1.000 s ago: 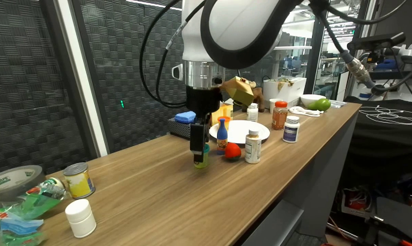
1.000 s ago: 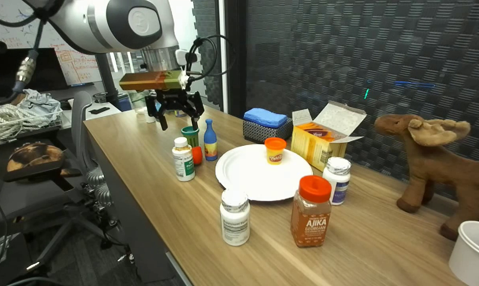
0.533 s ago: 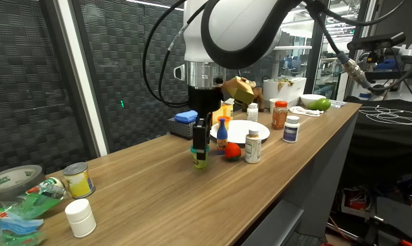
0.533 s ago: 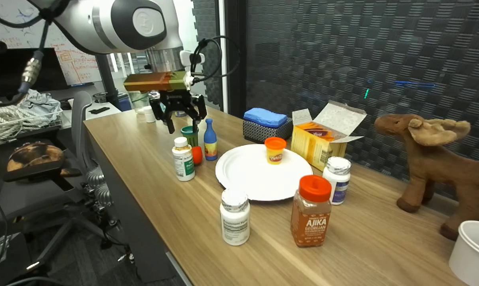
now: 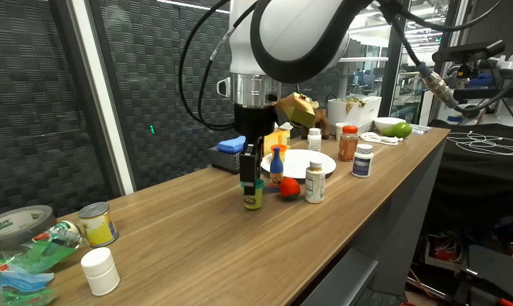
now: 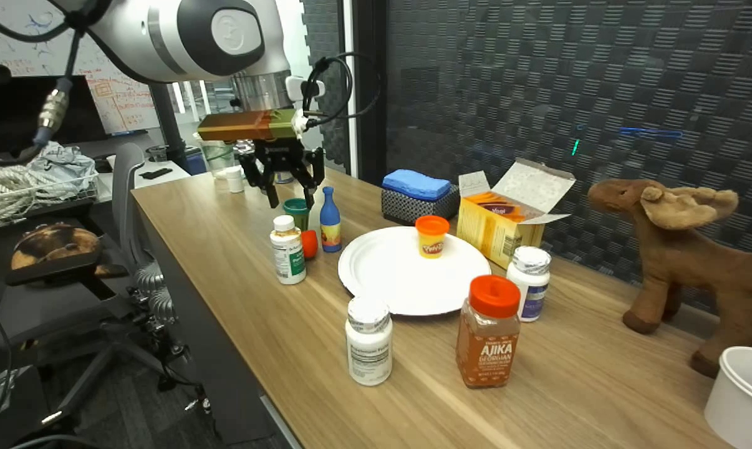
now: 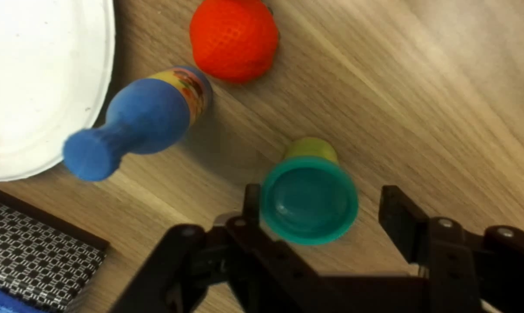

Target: Place the containers and the orange toy on the white plate

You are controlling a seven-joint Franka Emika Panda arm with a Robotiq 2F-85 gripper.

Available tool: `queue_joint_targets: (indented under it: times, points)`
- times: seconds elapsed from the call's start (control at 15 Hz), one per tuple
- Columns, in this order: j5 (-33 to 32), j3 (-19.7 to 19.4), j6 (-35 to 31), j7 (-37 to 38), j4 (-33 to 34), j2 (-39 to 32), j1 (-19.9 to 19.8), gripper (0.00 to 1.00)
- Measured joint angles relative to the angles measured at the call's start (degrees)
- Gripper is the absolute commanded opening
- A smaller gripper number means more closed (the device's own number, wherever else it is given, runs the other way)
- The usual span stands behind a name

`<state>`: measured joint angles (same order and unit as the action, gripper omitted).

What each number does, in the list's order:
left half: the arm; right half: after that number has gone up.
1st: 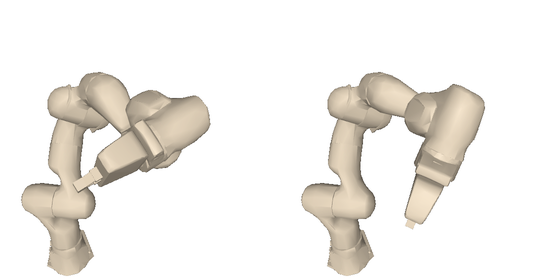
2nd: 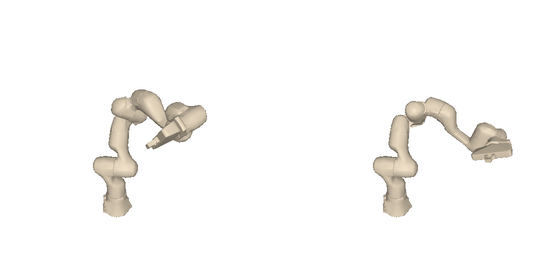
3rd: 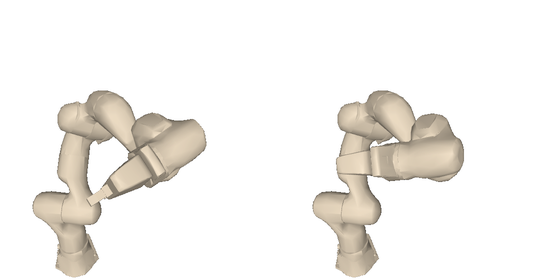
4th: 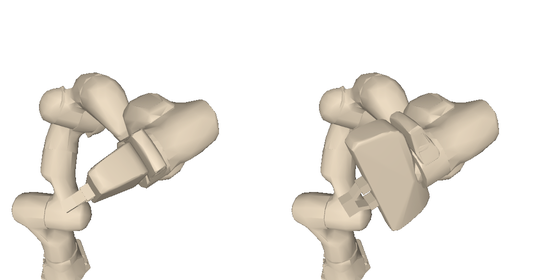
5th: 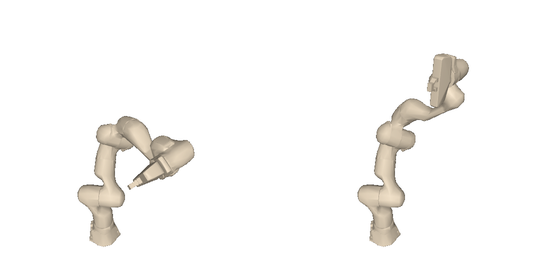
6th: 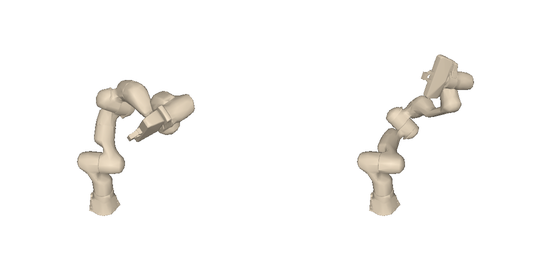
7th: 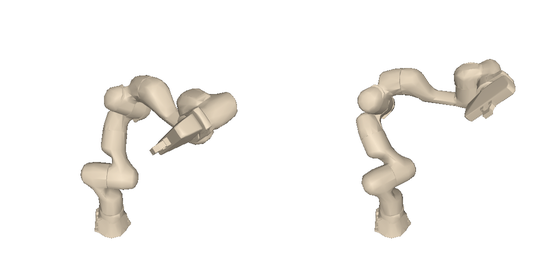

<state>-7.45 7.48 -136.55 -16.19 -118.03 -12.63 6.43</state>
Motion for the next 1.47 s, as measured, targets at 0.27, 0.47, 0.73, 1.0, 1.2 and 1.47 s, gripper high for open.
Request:
queue_joint_targets:
  times: [0.27, 0.47, 0.73, 1.0, 1.2, 1.47]
  points:
    - [-0.8, 0.0, -0.4, 0.0, 0.1, 0.0, 0.4, 1.0]
    - [-1.2, 0.0, -0.4, 0.0, 0.1, 0.0, 0.5, 1.0]
    - [-1.2, 0.0, -0.4, 0.0, 0.1, -0.5, 0.4, 1.0]
    - [-1.2, -0.3, -0.4, -0.2, 0.1, -1.2, 0.2, 0.75]
    - [-1.2, -0.3, -0.4, -0.2, 0.1, -1.6, -0.2, 0.58]
    - [-1.1, -0.3, -0.4, -0.2, 0.5, -1.6, -0.4, 0.29]
